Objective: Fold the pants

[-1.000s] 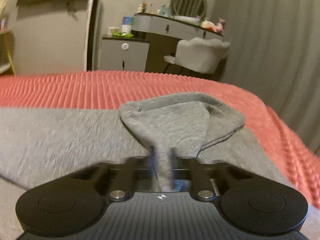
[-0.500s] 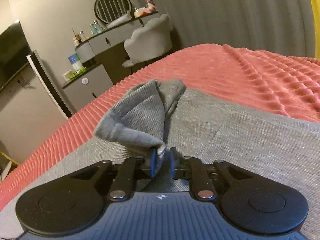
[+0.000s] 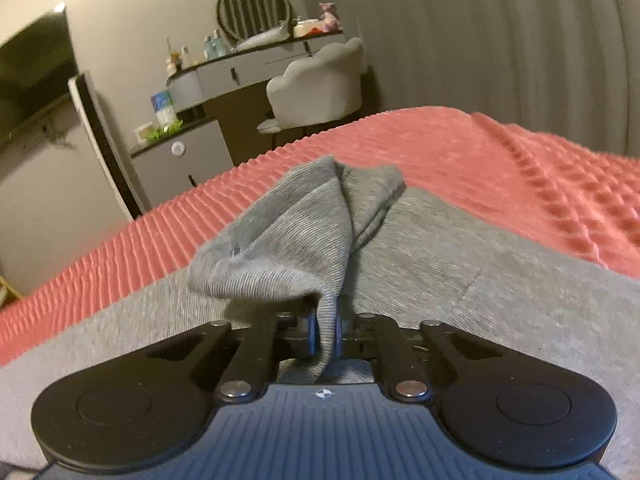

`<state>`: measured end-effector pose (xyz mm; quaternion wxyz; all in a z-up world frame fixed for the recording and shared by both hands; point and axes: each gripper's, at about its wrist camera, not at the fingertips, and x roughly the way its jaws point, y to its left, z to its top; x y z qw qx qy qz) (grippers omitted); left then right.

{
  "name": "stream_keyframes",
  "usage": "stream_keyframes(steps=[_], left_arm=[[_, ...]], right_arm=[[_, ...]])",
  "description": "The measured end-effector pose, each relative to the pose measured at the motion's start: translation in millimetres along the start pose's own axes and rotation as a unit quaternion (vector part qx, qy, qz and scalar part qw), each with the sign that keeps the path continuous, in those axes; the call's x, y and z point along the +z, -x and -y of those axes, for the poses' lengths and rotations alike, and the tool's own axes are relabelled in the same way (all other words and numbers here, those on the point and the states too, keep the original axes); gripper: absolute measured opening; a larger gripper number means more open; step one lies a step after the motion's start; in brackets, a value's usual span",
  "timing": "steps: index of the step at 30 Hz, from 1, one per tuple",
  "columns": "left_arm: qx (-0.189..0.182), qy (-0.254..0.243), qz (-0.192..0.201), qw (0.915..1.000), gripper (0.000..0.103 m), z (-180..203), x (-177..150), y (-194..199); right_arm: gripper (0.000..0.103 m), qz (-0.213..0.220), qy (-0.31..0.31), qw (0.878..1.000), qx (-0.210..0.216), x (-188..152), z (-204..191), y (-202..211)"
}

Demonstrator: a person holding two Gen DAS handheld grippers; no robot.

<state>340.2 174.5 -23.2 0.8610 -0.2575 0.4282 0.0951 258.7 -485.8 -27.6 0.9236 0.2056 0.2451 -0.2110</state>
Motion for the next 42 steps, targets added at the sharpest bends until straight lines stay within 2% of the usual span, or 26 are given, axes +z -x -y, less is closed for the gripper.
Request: stream_keyframes(steps=[6, 11, 14, 16, 20, 22, 24, 26, 27, 29, 30, 33, 35, 36, 37, 38, 42], left_arm=[[-0.031, -0.045, 0.067, 0.9963, 0.009, 1, -18, 78], [-0.082, -0.047, 0.098, 0.9908, 0.008, -20, -62, 173], [-0.101, -0.019, 0.087, 0.9909, 0.008, -44, -107, 215], [-0.097, 0.006, 0.062, 0.9933, 0.009, -61, -138, 227], [-0.065, 0.030, 0.004, 0.9974, 0.009, -96, -193, 211], [-0.040, 0.028, -0.002, 0.9988, 0.009, -104, -206, 203], [-0.010, 0.034, 0.017, 0.9992, 0.023, -111, -208, 202], [-0.010, 0.069, 0.035, 0.9970, 0.060, -122, -200, 205], [-0.008, 0.089, 0.044, 0.9950, 0.065, -129, -195, 205], [0.003, 0.112, 0.057, 0.9921, 0.068, -140, -188, 205], [0.003, 0.115, 0.055, 0.9918, 0.068, -146, -183, 202], [-0.005, 0.148, 0.040, 0.9882, 0.059, -163, -174, 191], [-0.012, 0.161, 0.039, 0.9861, 0.042, -165, -170, 184], [-0.010, 0.157, 0.040, 0.9868, 0.037, -166, -170, 185], [-0.009, 0.148, 0.041, 0.9880, 0.028, -169, -172, 187], [-0.009, 0.140, 0.043, 0.9891, 0.024, -169, -172, 188], [-0.012, 0.127, 0.043, 0.9909, 0.017, -163, -165, 185]], right_arm=[[0.006, 0.011, -0.061, 0.998, 0.024, 9, 15, 19], [0.006, 0.013, -0.149, 0.987, 0.057, 23, 45, 54], [0.006, 0.027, -0.145, 0.988, 0.039, 27, 67, 89], [0.006, 0.032, -0.139, 0.989, 0.025, 27, 84, 113], [0.006, 0.002, -0.155, 0.988, 0.017, 18, 124, 140], [0.006, -0.030, -0.157, 0.987, 0.005, 10, 135, 138], [0.006, -0.061, -0.170, 0.983, -0.008, 2, 144, 129], [0.010, -0.079, -0.198, 0.977, -0.010, -4, 152, 123], [0.010, -0.086, -0.216, 0.973, 0.000, -8, 157, 121], [0.015, -0.096, -0.232, 0.968, 0.007, -10, 162, 117], [0.018, -0.109, -0.238, 0.965, 0.008, -12, 164, 114], [0.023, -0.131, -0.260, 0.956, 0.029, -18, 169, 111], [0.022, -0.140, -0.278, 0.949, 0.046, -20, 176, 107], [0.020, -0.137, -0.284, 0.948, 0.048, -22, 179, 108], [0.014, -0.134, -0.282, 0.949, 0.053, -23, 180, 108], [0.013, -0.131, -0.276, 0.951, 0.055, -23, 182, 109], [0.015, -0.133, -0.262, 0.955, 0.046, -19, 183, 106]])
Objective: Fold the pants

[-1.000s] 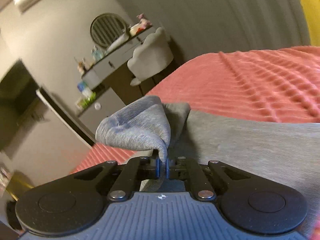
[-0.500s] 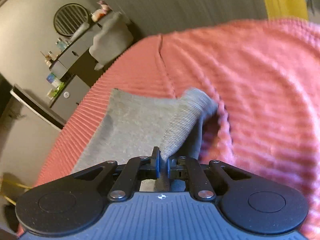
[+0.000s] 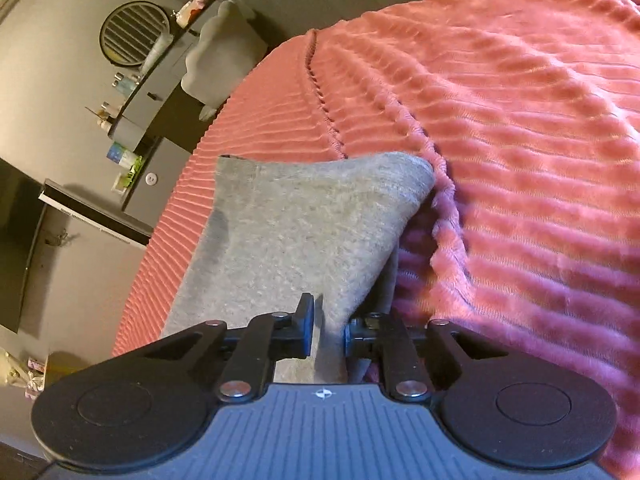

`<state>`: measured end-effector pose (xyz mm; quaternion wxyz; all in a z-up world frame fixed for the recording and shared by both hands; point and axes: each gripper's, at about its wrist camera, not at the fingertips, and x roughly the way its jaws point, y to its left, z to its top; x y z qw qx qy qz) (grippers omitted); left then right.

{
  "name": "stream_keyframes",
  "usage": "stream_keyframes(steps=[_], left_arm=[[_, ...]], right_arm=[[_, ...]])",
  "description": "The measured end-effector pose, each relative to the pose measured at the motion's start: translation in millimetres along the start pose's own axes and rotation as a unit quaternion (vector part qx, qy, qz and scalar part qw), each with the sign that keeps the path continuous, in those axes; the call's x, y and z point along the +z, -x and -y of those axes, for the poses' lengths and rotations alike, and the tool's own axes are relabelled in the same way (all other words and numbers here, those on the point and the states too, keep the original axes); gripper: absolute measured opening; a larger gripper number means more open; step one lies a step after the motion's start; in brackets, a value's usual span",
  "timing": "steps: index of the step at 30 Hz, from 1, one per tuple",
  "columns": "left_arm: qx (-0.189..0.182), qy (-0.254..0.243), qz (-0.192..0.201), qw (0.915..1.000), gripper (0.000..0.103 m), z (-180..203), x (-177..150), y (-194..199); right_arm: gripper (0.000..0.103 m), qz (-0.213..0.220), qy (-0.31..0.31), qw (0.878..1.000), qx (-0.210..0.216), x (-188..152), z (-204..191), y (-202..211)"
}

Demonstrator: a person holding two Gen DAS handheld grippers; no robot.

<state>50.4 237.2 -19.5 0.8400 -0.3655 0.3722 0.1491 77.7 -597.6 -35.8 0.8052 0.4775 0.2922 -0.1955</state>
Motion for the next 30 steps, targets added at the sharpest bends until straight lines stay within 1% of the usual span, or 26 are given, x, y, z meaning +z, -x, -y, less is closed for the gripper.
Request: stream_keyframes(steps=[3, 4, 6, 7, 8, 9, 10, 11, 12, 13, 14, 15, 16, 17, 18, 19, 20, 21, 22, 23, 24, 25, 26, 27, 28, 30], left_arm=[[-0.009, -0.009, 0.008, 0.9999, 0.014, 10, 2, 3], [-0.012, -0.012, 0.014, 0.9998, 0.013, 12, 3, 5], [-0.029, -0.019, 0.036, 0.9987, 0.013, 18, 2, 17], [-0.046, -0.018, 0.051, 0.9975, 0.013, 19, 2, 25], [-0.059, -0.016, 0.061, 0.9963, 0.013, 19, 2, 30], [-0.068, -0.015, 0.067, 0.9954, 0.013, 17, 1, 36], [-0.069, -0.015, 0.067, 0.9953, 0.013, 14, -1, 40], [-0.065, -0.015, 0.060, 0.9960, 0.013, 11, -3, 42], [-0.058, -0.019, 0.048, 0.9970, 0.013, 8, -6, 40], [-0.048, -0.024, 0.034, 0.9980, 0.013, 6, -9, 36], [-0.032, -0.031, 0.018, 0.9988, 0.013, 3, -13, 30], [-0.009, -0.039, 0.004, 0.9992, 0.014, 2, -17, 25], [0.017, -0.041, -0.007, 0.9990, 0.018, 1, -18, 21], [0.035, -0.036, -0.007, 0.9987, 0.030, -3, -20, 22], [0.037, -0.027, 0.002, 0.9989, 0.034, -6, -20, 26], [0.040, -0.019, 0.019, 0.9988, 0.039, -8, -19, 34], [0.051, -0.022, 0.039, 0.9977, 0.042, -6, -16, 43], [0.070, -0.033, 0.059, 0.9952, 0.043, -2, -12, 52], [0.086, -0.048, 0.077, 0.9921, 0.044, 4, -8, 60], [0.098, -0.069, 0.097, 0.9880, 0.051, 11, -4, 70], [0.105, -0.087, 0.113, 0.9842, 0.055, 18, 0, 79], [0.111, -0.105, 0.127, 0.9799, 0.065, 26, 3, 88], [0.121, -0.126, 0.136, 0.9751, 0.071, 35, 7, 96], [0.131, -0.149, 0.143, 0.9697, 0.072, 44, 10, 104], [0.135, -0.169, 0.149, 0.9647, 0.075, 48, 14, 112], [0.153, -0.202, 0.149, 0.9557, 0.079, 60, 18, 121]], right_arm=[[0.016, 0.005, 0.000, 1.000, 0.002, 6, -5, -1], [0.006, 0.007, 0.011, 1.000, 0.000, 8, -10, -1], [0.005, 0.018, 0.053, 0.998, -0.016, 16, -28, 1], [0.004, 0.026, 0.071, 0.997, -0.006, 19, -36, 5], [0.004, 0.037, 0.075, 0.996, 0.013, 23, -42, 11], [0.004, 0.051, 0.073, 0.995, 0.045, 29, -46, 20], [0.004, 0.066, 0.072, 0.993, 0.066, 33, -47, 27], [0.004, 0.081, 0.078, 0.991, 0.074, 36, -48, 32], [0.004, 0.092, 0.092, 0.989, 0.068, 38, -47, 34], [0.004, 0.095, 0.105, 0.988, 0.055, 38, -45, 32], [0.005, 0.093, 0.115, 0.988, 0.037, 38, -42, 28], [0.005, 0.085, 0.122, 0.989, 0.008, 37, -37, 20], [0.006, 0.068, 0.125, 0.989, -0.037, 36, -31, 10], [0.008, 0.047, 0.119, 0.989, -0.079, 37, -26, 1], [0.008, 0.025, 0.105, 0.989, -0.103, 39, -19, -4], [0.010, 0.026, 0.078, 0.992, -0.098, 41, -11, 0], [0.017, 0.040, 0.064, 0.993, -0.093, 41, -8, 7], [0.022, 0.055, 0.064, 0.991, -0.105, 43, -10, 14], [0.031, 0.076, 0.079, 0.985, -0.135, 44, -15, 22], [0.031, 0.102, 0.097, 0.977, -0.163, 43, -21, 31], [0.031, 0.133, 0.122, 0.967, -0.180, 43, -31, 41], [0.031, 0.152, 0.144, 0.961, -0.180, 40, -40, 49], [0.031, 0.165, 0.165, 0.957, -0.170, 37, -51, 56], [0.031, 0.169, 0.179, 0.957, -0.153, 33, -60, 60], [0.031, 0.161, 0.198, 0.959, -0.125, 26, -72, 62], [0.031, 0.116, 0.241, 0.962, -0.056, 8, -100, 56]])
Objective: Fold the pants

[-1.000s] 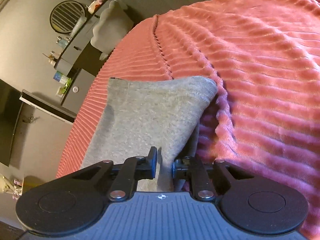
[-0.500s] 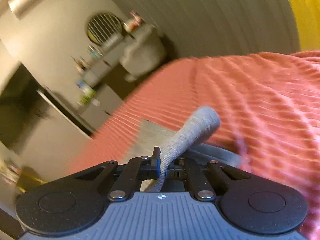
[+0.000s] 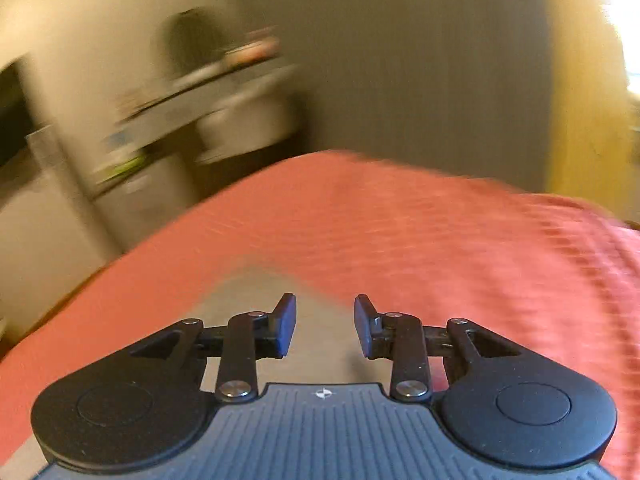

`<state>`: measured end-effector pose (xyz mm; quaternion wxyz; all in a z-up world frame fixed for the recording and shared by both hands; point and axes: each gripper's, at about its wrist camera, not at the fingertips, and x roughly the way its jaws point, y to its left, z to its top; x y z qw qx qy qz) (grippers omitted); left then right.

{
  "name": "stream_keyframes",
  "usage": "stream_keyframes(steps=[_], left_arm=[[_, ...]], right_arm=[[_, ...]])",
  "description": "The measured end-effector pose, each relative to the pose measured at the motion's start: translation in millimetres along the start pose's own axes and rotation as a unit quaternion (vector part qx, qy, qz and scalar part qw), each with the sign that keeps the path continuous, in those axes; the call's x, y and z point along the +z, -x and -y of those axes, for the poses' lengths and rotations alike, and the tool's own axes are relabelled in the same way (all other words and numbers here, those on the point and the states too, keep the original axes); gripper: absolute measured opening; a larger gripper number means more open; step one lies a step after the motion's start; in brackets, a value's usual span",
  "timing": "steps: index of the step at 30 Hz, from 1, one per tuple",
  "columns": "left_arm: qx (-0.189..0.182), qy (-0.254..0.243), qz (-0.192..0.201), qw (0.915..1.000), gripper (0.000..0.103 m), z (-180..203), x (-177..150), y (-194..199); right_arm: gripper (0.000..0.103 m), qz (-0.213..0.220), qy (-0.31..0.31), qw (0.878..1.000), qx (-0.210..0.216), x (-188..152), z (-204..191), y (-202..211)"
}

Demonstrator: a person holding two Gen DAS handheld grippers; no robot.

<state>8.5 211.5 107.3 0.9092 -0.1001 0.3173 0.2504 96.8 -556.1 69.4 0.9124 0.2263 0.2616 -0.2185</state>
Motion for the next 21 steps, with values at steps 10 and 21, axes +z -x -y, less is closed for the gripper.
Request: stream_keyframes(steps=[10, 21], left_arm=[[0.099, -0.107, -0.010, 0.9893, 0.084, -15, -11, 2], [-0.134, 0.018, -0.056, 0.9893, 0.084, 121, -72, -86]], right_arm=[[0.064, -0.088, 0.290, 0.925, 0.229, -114, -190, -22], [0.011, -0.064, 0.295, 0.942, 0.148, -127, -207, -82]])
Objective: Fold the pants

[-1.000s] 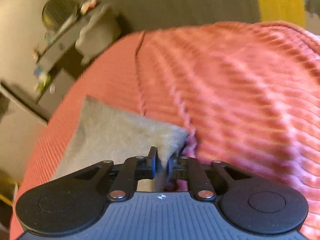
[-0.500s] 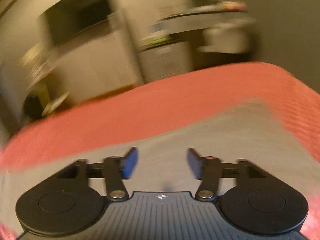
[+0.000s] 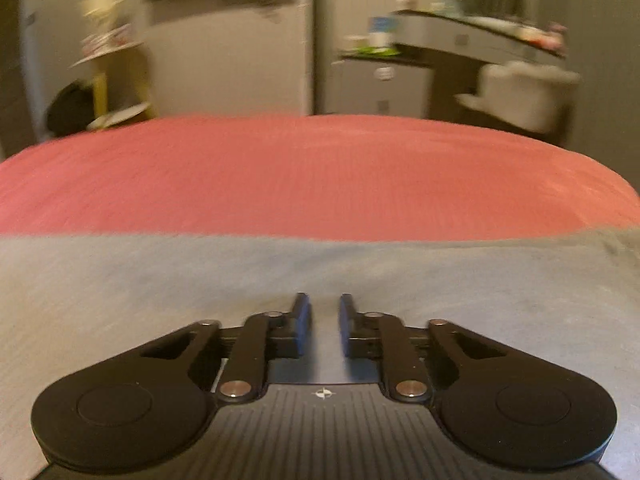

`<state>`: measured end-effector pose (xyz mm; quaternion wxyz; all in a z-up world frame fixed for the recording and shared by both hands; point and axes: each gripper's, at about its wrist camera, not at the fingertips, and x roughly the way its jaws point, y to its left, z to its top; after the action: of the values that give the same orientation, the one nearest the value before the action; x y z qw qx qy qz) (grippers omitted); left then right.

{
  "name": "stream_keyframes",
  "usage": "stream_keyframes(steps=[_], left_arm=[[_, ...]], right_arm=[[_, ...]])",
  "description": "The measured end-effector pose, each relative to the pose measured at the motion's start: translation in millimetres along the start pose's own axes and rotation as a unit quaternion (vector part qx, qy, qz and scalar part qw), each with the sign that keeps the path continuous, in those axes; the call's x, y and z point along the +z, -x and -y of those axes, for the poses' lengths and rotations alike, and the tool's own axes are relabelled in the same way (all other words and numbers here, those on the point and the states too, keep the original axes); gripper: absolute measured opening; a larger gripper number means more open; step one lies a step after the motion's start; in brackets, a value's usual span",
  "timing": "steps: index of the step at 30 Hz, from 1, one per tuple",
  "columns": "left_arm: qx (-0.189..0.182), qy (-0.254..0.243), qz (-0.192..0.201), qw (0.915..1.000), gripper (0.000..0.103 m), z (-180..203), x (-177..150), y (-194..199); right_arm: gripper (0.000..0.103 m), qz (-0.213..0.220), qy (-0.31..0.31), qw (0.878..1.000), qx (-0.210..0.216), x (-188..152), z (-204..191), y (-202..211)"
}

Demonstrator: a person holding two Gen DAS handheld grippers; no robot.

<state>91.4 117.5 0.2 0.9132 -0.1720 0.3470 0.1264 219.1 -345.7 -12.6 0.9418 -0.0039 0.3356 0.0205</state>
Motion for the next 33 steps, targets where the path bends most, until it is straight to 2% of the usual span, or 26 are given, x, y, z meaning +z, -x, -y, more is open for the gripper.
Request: stream_keyframes(steps=[2, 4, 5, 9, 12, 14, 15, 16, 18, 19, 20, 21, 22, 24, 25, 26, 29, 31, 32, 33], left_arm=[[-0.003, -0.004, -0.009, 0.9999, 0.084, 19, -4, -23], [-0.002, -0.023, -0.005, 0.9997, 0.084, 31, -7, -34], [0.007, -0.035, 0.004, 0.9994, 0.084, 30, -7, -47], [0.053, -0.078, 0.024, 0.9953, 0.084, 35, -11, -57], [0.079, -0.076, 0.032, 0.9935, 0.084, 33, -11, -57], [0.057, -0.044, 0.039, 0.9967, 0.082, 33, -9, -51], [0.028, -0.038, 0.045, 0.9979, 0.083, 36, -9, -49], [-0.005, -0.040, 0.047, 0.9981, 0.084, 42, -9, -49], [-0.046, -0.066, 0.038, 0.9961, 0.084, 53, -13, -52], [-0.052, -0.088, 0.032, 0.9943, 0.084, 58, -15, -56], [-0.044, -0.110, 0.030, 0.9925, 0.084, 61, -17, -59], [-0.028, -0.132, 0.032, 0.9903, 0.084, 62, -20, -63], [-0.015, -0.149, 0.036, 0.9881, 0.086, 60, -21, -66], [0.006, -0.154, 0.044, 0.9871, 0.090, 50, -20, -69], [0.014, -0.144, 0.047, 0.9884, 0.093, 44, -18, -70], [0.028, -0.131, 0.048, 0.9898, 0.095, 37, -16, -70], [0.074, -0.095, 0.046, 0.9916, 0.097, 18, -10, -73], [0.126, -0.090, 0.053, 0.9865, 0.097, 12, -8, -73], [0.141, -0.094, 0.055, 0.9839, 0.097, 9, -7, -72], [0.151, -0.096, 0.056, 0.9823, 0.096, 7, -5, -71]], right_arm=[[0.011, 0.007, -0.020, 0.999, -0.027, 0, 11, -11], [0.011, 0.010, -0.056, 0.998, -0.029, -4, 31, -24], [0.010, 0.015, -0.062, 0.998, -0.029, -5, 37, -26], [0.010, 0.035, -0.060, 0.996, -0.051, -3, 44, -39], [0.010, 0.035, -0.099, 0.993, -0.053, 11, 57, -53], [0.013, 0.034, -0.100, 0.993, -0.057, 18, 53, -53], [0.012, 0.033, -0.087, 0.994, -0.053, 18, 44, -46], [0.012, 0.029, -0.077, 0.996, -0.017, 17, 32, -37], [0.013, 0.011, -0.068, 0.992, 0.106, 14, 8, -24], [0.015, 0.000, -0.049, 0.984, 0.170, 12, -10, -20], [0.019, -0.010, -0.026, 0.976, 0.215, 10, -24, -18], [0.020, -0.021, -0.004, 0.969, 0.246, 7, -37, -18], [0.020, -0.026, 0.023, 0.967, 0.251, 4, -48, -19], [0.020, -0.009, 0.059, 0.972, 0.227, -1, -51, -23], [0.015, -0.004, 0.056, 0.974, 0.220, -1, -43, -27], [0.003, -0.004, 0.037, 0.976, 0.215, 1, -30, -31], [0.000, -0.007, -0.036, 0.983, 0.183, 7, 16, -42], [0.000, 0.005, -0.075, 0.990, 0.121, 8, 49, -44], [0.000, 0.009, -0.086, 0.993, 0.076, 8, 59, -41], [0.000, 0.008, -0.101, 0.995, 0.011, 8, 74, -37]])
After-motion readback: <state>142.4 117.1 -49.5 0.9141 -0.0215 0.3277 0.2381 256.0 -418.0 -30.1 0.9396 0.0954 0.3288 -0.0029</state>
